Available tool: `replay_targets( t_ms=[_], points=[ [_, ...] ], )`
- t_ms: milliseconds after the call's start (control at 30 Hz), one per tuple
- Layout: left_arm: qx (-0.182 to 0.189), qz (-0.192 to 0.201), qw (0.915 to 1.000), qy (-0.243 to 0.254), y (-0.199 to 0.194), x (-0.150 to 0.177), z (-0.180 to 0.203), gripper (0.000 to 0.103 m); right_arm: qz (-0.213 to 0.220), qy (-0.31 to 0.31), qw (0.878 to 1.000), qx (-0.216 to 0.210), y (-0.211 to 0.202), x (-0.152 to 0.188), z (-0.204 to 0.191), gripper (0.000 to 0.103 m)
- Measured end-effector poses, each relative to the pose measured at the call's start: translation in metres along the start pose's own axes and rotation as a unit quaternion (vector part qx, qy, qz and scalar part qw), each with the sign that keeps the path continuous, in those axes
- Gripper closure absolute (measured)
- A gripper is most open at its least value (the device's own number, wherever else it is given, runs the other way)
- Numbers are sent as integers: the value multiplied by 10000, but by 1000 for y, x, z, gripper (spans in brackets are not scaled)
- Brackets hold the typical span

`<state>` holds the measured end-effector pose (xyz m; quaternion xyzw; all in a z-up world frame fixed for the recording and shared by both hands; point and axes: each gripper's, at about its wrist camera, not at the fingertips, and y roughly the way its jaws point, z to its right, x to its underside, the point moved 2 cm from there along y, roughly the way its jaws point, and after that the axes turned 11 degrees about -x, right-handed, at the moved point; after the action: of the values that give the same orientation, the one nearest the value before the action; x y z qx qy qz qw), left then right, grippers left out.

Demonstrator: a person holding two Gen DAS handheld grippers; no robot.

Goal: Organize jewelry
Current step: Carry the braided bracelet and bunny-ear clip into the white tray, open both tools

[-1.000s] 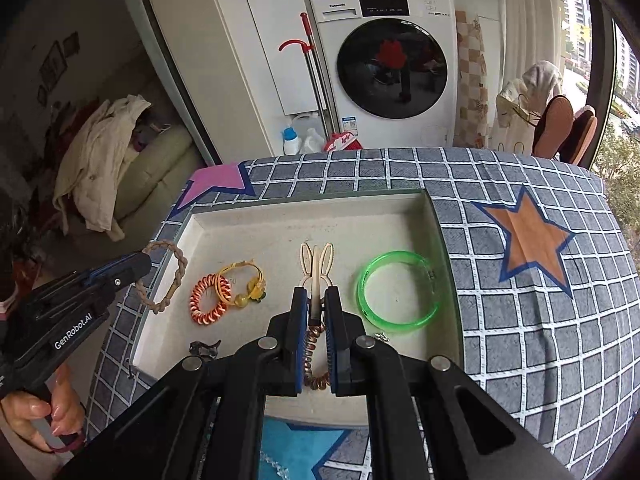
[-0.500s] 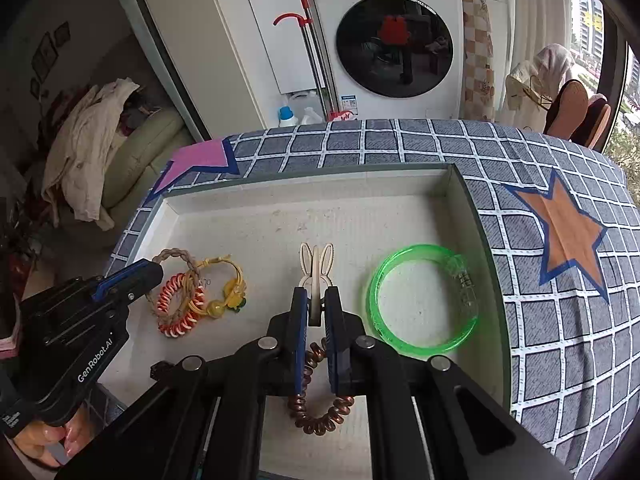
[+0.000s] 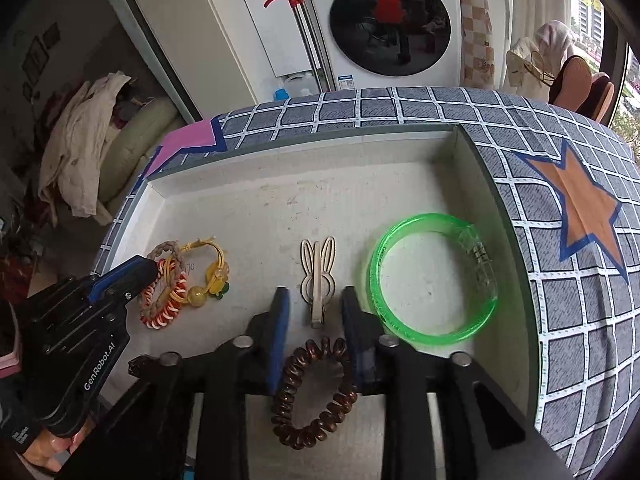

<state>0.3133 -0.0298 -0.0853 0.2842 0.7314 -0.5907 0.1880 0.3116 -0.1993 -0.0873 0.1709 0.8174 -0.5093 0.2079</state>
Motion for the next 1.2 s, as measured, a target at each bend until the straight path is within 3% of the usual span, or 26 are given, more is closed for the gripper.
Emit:
replay_targets(
  t_ms=[367, 700, 967, 1000, 1067, 1133, 1200],
  points=[
    [-64, -12, 9999, -92, -2, 1, -3, 76, 434, 48, 9989, -188, -34, 5, -13, 55],
    [46, 141, 9996, -259, -16, -7, -7, 76, 485, 140, 9985, -216, -50, 15, -10, 55],
    [176, 245, 9988, -397, -29, -11, -9, 75, 539, 231, 9980, -231, -62, 25, -8, 49],
    [159, 238, 9988, -402, -30, -11, -10, 54, 552, 239, 9979, -227, -64, 27, -9, 45],
    [11, 206, 9988, -438, -32, -11, -12, 0, 585, 250, 9977, -218, -67, 28, -9, 40],
    [-139, 427, 9978, -478, -39, -12, -15, 0, 617, 248, 9975, -218, -70, 29, -11, 40],
    [-87, 386, 9983, -432, -42, -15, -17, 0, 625, 240, 9975, -204, -72, 30, -12, 36]
  ],
)
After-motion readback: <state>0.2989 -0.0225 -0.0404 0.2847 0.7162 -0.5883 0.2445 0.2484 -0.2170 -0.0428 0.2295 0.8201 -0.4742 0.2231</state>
